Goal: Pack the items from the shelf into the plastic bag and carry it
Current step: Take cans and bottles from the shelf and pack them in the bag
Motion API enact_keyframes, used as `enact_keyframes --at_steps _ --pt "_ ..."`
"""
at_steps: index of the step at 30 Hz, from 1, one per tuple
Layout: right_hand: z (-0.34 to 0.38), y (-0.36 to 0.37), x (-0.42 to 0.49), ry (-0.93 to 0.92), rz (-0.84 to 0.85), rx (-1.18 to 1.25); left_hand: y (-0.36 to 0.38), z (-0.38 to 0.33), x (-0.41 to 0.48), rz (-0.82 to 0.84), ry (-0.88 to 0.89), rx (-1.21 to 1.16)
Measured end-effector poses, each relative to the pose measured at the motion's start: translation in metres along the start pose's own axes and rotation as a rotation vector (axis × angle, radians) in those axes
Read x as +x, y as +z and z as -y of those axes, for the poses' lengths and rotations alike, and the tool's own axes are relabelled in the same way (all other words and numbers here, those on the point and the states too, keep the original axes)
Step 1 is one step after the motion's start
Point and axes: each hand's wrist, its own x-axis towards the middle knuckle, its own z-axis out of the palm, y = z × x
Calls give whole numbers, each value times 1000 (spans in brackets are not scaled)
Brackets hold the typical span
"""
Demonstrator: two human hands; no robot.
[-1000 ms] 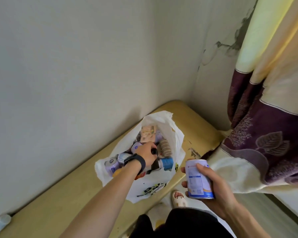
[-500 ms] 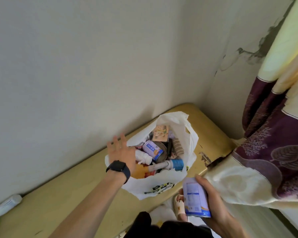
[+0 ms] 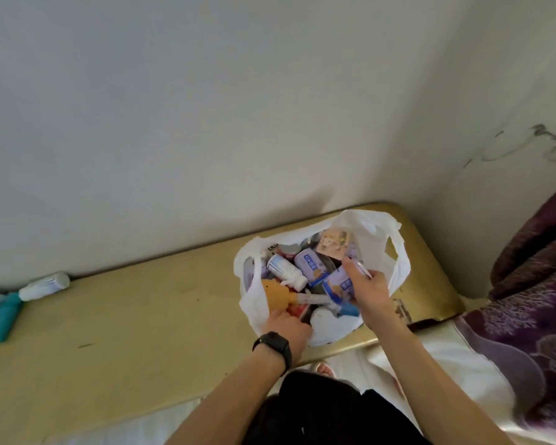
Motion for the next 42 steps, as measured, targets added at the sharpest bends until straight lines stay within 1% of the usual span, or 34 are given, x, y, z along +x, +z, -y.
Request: enact_keyframes --at_steps 2,5,8,11,15,18,22,25,27,29,33,35,37,39,42 --pt "-17 -11 -9 -35 -55 -209 4 -7 -4 23 65 102" --pt "-42 -29 -28 -88 -83 -437 8 -9 -8 -18 84 116" --pt "-58 -39 -37 -137 -57 -543 9 -7 -6 3 94 132" --pt "-58 -37 -38 -195 -38 -640 10 -8 -7 41 107 169" --pt "-49 -27 -35 -263 -67 -691 14 -2 -9 0 153 83" --pt "-40 -17 -30 -217 -123 -615 14 2 -8 -55 194 55" --pt "-37 -9 -21 -109 -214 -433 14 -6 -2 -36 138 -18" --pt "-44 -8 -16 -85 -225 -416 16 -13 1 -2 91 -55" --pt "-47 -10 -14 -66 -218 -432 18 -17 5 -12 69 -68" --pt "-48 -16 -13 -34 -223 -392 20 -26 13 -26 71 -54" --pt "-54 -30 -4 69 -261 -150 17 -55 32 -88 87 17" --pt "-53 -36 -1 168 -252 50 15 -64 39 -60 99 37" --pt "-50 -40 0 232 -236 230 18 -71 48 -18 131 -3" --pt "-47 -40 0 252 -242 290 22 -79 53 -26 178 -58" --pt "-51 -35 2 208 -228 265 24 -81 54 -32 206 -187"
